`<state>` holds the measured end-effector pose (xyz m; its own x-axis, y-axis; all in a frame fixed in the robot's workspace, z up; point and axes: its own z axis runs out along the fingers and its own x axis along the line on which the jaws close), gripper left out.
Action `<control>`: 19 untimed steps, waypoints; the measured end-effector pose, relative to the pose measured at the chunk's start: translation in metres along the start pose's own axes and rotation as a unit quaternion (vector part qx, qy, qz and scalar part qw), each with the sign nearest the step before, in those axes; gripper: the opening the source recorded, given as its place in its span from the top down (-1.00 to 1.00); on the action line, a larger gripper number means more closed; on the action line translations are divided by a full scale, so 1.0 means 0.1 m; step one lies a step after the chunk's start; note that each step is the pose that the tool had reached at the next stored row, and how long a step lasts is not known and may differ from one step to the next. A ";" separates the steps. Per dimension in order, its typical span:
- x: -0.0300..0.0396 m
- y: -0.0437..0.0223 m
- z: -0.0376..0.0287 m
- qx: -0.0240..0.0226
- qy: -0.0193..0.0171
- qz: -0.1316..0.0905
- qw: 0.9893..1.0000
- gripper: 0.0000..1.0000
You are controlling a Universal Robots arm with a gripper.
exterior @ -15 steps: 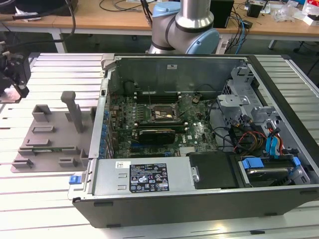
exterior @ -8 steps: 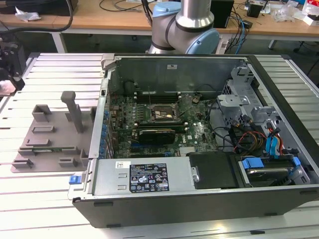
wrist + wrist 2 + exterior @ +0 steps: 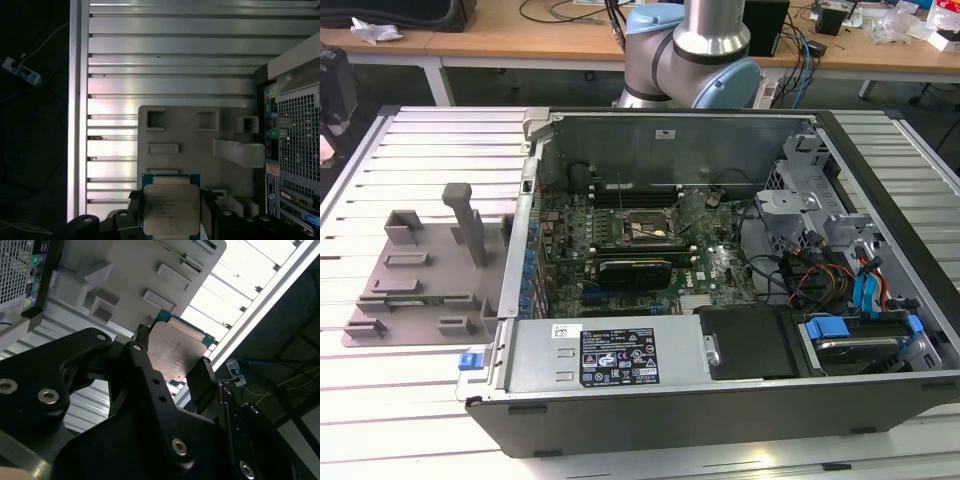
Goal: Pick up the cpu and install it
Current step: 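Pick up the cpu and move it towards the insertion slot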
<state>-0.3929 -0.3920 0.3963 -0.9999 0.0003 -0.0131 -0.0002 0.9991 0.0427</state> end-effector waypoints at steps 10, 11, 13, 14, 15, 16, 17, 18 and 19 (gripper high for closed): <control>-0.031 0.002 -0.043 0.000 0.000 0.000 1.000 -0.09; -0.050 0.002 -0.043 0.000 0.000 0.000 1.000 -0.09; -0.113 0.002 -0.041 0.000 0.000 0.000 1.000 -0.09; -0.128 0.002 -0.041 0.000 0.000 0.000 1.000 -0.09; -0.142 0.002 -0.042 0.000 0.000 0.000 1.000 -0.09; -0.188 0.002 -0.041 0.000 0.000 0.000 1.000 -0.09; -0.224 0.002 -0.040 0.000 0.000 0.000 1.000 -0.09; -0.240 0.002 -0.040 0.000 0.000 0.000 1.000 -0.09; -0.257 0.002 -0.040 0.000 0.000 0.000 1.000 -0.09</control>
<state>-0.3673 -0.3920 0.4006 -0.9999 0.0003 -0.0131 -0.0003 0.9991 0.0427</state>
